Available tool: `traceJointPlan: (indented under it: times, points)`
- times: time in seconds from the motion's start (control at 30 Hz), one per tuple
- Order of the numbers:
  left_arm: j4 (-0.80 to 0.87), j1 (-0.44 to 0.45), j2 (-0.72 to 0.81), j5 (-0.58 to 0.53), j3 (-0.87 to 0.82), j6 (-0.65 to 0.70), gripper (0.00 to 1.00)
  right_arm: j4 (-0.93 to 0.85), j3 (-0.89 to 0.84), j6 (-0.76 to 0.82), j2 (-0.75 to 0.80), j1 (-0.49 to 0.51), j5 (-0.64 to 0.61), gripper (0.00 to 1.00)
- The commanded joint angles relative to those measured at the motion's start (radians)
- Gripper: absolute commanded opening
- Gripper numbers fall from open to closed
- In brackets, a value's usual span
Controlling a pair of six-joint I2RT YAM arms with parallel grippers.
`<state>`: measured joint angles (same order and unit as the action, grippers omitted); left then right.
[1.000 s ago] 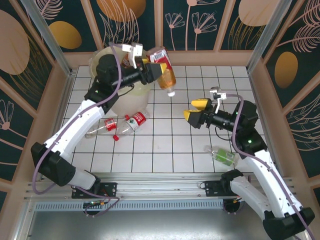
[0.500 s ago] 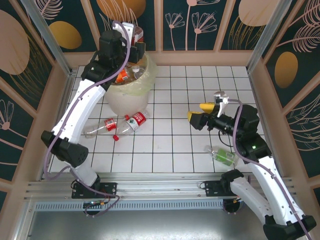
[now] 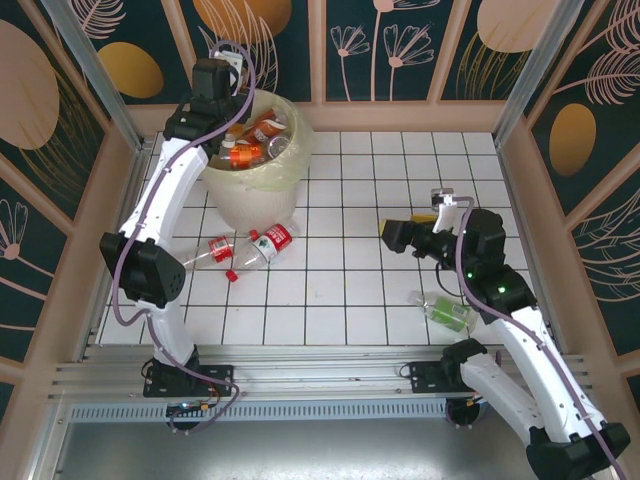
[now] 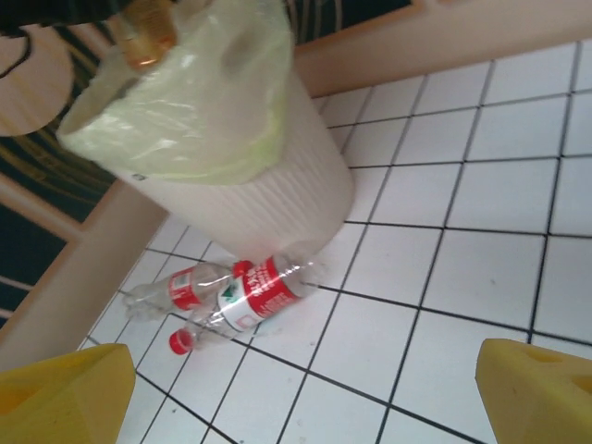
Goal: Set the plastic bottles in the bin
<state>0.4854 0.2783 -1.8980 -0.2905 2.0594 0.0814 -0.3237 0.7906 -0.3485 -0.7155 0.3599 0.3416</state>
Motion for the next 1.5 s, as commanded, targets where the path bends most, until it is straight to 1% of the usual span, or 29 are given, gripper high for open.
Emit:
traceJointPlan:
  times: [0.0,0.1,0.3,0.43,0.53,0.7,0.8,0.9,1.07,1.27,1.33,1.4,1.47]
  points:
    - [0.025,-0.021,-0.054,-0.003,0.013,0.016,0.67,-0.036,-0.042,-0.065,0.024,0.002,-0.085,0.95]
    - [0.034,-0.031,-0.076,0.015,0.018,0.006,0.69,-0.035,-0.062,-0.086,0.033,0.003,-0.096,0.95]
    - [0.050,-0.034,-0.089,0.020,0.007,-0.011,0.74,-0.060,-0.057,-0.084,0.031,0.002,-0.160,0.95]
    - [0.061,-0.034,-0.082,0.030,0.014,-0.027,0.81,-0.060,-0.057,-0.096,0.031,0.003,-0.171,0.96]
    - [0.072,-0.033,-0.072,0.026,0.021,-0.037,0.89,-0.067,-0.065,-0.111,0.031,0.004,-0.199,0.96]
    - [0.072,-0.034,-0.030,0.037,0.010,-0.051,0.99,-0.090,-0.073,-0.145,0.031,0.002,-0.258,0.99]
    - [0.070,-0.033,0.003,0.062,-0.003,-0.069,0.99,-0.098,-0.082,-0.178,0.027,0.001,-0.282,0.99]
    - [0.064,-0.033,0.049,0.117,-0.025,-0.092,0.99,-0.098,-0.104,-0.214,0.030,0.001,-0.313,0.99]
    - [0.028,-0.034,0.163,0.283,-0.122,-0.140,0.99,-0.148,-0.109,-0.281,0.012,-0.003,-0.384,0.99]
    - [-0.123,-0.021,0.395,0.561,-0.385,-0.198,0.99,-0.220,-0.089,-0.327,0.001,-0.007,-0.361,0.99]
    - [-0.181,0.003,0.462,0.649,-0.477,-0.218,0.99,-0.268,-0.075,-0.334,-0.006,-0.009,-0.326,0.99]
    - [-0.206,0.042,0.504,0.690,-0.536,-0.221,0.99,-0.335,-0.051,-0.316,-0.024,-0.010,-0.313,0.99]
    - [-0.225,0.090,0.534,0.699,-0.587,-0.224,0.99,-0.406,-0.028,-0.305,-0.036,-0.010,-0.327,0.99]
